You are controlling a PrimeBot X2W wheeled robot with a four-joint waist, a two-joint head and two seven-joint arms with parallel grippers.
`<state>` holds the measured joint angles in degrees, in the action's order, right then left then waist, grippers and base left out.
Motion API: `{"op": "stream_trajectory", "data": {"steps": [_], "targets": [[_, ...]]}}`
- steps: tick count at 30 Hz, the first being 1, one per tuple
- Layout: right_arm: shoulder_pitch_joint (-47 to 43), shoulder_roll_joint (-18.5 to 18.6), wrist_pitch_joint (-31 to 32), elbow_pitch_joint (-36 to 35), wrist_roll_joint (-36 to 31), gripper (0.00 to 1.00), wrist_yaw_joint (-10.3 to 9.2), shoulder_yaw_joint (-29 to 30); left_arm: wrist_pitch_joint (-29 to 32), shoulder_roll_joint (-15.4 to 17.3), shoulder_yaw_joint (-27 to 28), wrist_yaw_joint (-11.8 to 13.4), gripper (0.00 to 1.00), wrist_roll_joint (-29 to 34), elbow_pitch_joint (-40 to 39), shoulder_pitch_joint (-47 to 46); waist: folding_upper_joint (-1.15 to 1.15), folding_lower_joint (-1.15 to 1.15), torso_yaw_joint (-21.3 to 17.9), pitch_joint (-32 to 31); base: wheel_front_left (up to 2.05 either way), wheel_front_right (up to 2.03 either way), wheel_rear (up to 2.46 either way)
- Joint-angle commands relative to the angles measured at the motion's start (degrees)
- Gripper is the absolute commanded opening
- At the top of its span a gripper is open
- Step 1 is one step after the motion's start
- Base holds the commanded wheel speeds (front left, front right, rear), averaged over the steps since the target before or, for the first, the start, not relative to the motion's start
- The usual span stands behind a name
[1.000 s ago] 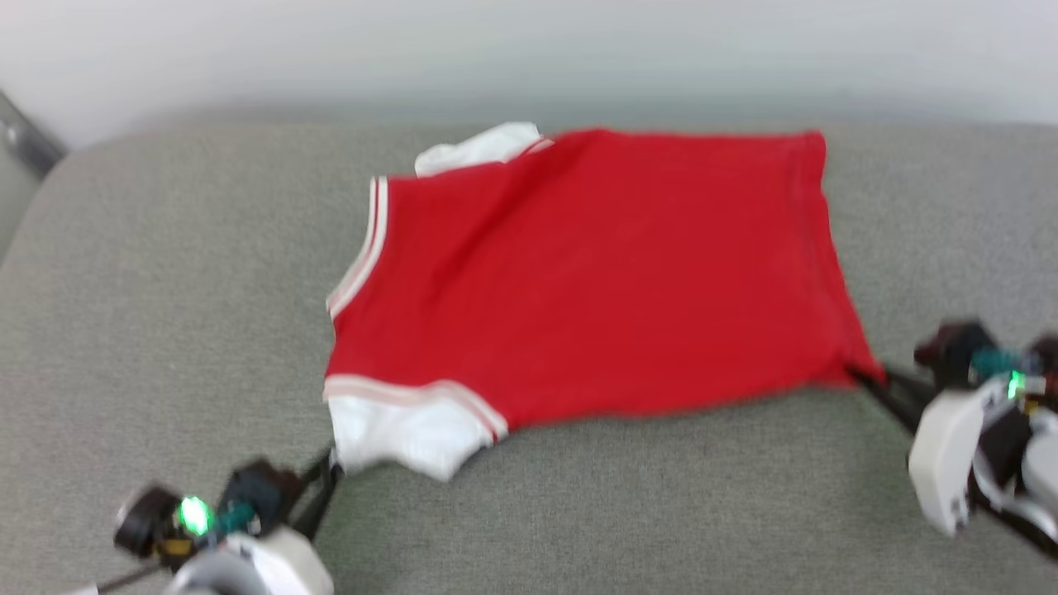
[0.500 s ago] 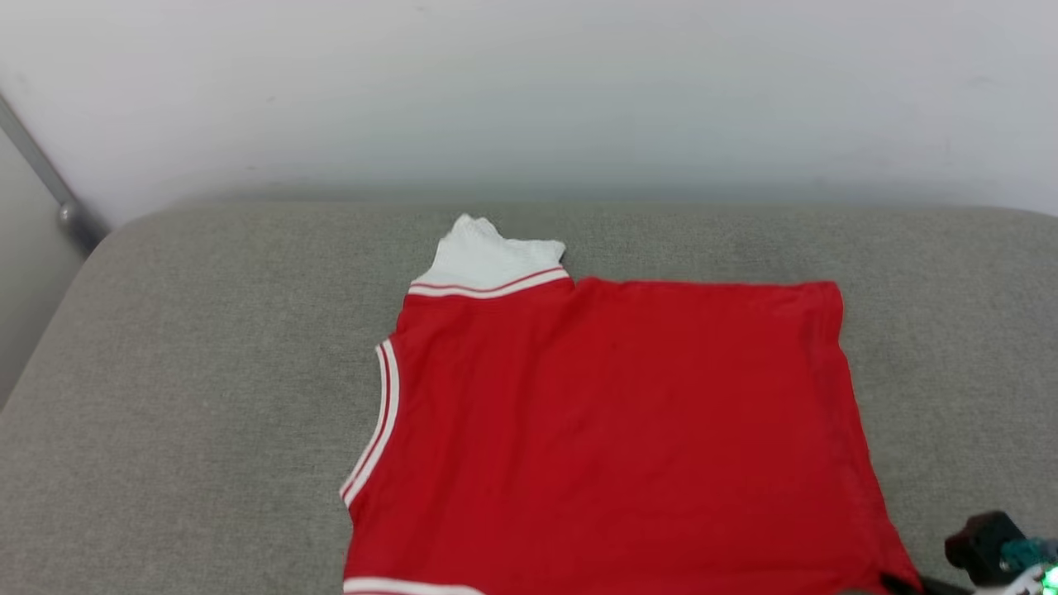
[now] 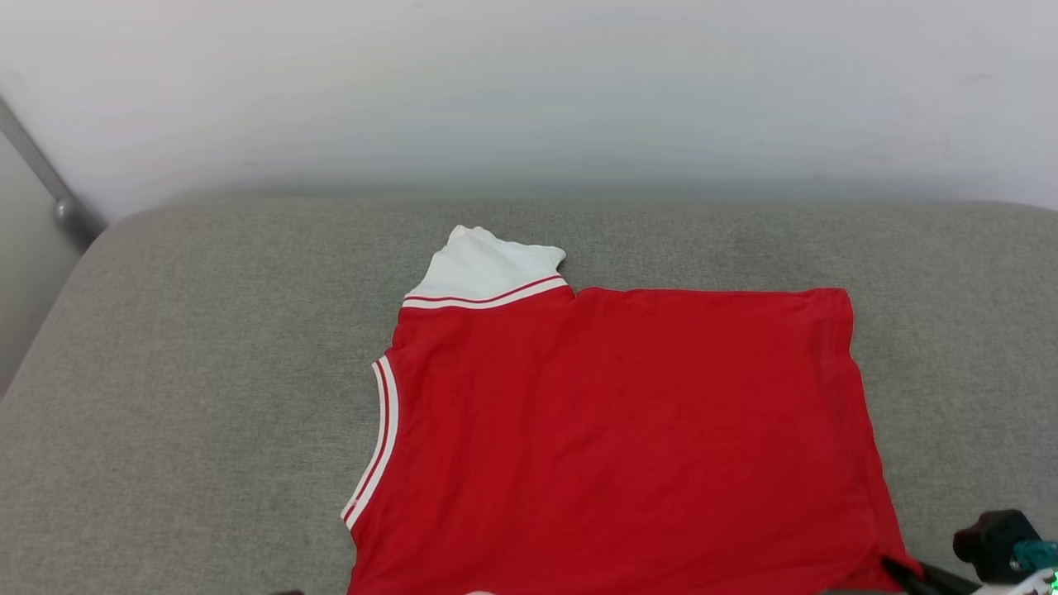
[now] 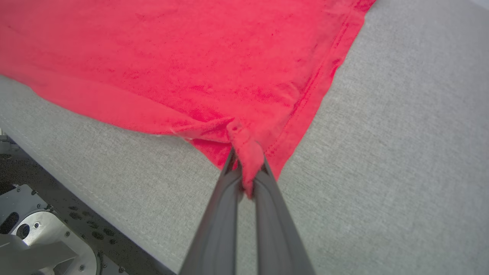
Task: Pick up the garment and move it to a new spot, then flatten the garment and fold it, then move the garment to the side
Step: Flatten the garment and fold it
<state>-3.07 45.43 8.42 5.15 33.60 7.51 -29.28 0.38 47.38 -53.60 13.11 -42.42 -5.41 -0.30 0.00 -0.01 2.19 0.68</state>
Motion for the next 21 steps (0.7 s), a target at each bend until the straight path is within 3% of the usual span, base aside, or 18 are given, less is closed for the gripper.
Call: {"op": "stream_trajectory", "data": {"steps": [1, 13, 21], "targets": [[0.08, -1.15, 0.60, -1.12, -1.06, 0.00, -0.04, 1.89, -0.37, 0.51, 0.61, -0.80, 0.00, 1.30, 0.25, -2.82, 0.00, 0.01, -0.21, 0.58, 0.00, 0.00, 0.00], [6.28, -3.42, 4.30, -4.83, -3.76, 0.00, -0.04, 7.56, 1.02, -0.61, 3.43, -5.95, 0.00, 6.10, 4.29, -18.26, 0.00, 0.01, -2.09, 6.03, 0.00, 0.00, 0.00], [13.23, -4.73, 8.13, -3.03, -3.49, 0.00, -0.04, 5.17, 2.89, -2.12, 3.95, -10.00, 0.00, 7.52, 10.67, -27.04, 0.00, 0.01, -3.58, 13.02, 0.00, 0.00, 0.00]]}}
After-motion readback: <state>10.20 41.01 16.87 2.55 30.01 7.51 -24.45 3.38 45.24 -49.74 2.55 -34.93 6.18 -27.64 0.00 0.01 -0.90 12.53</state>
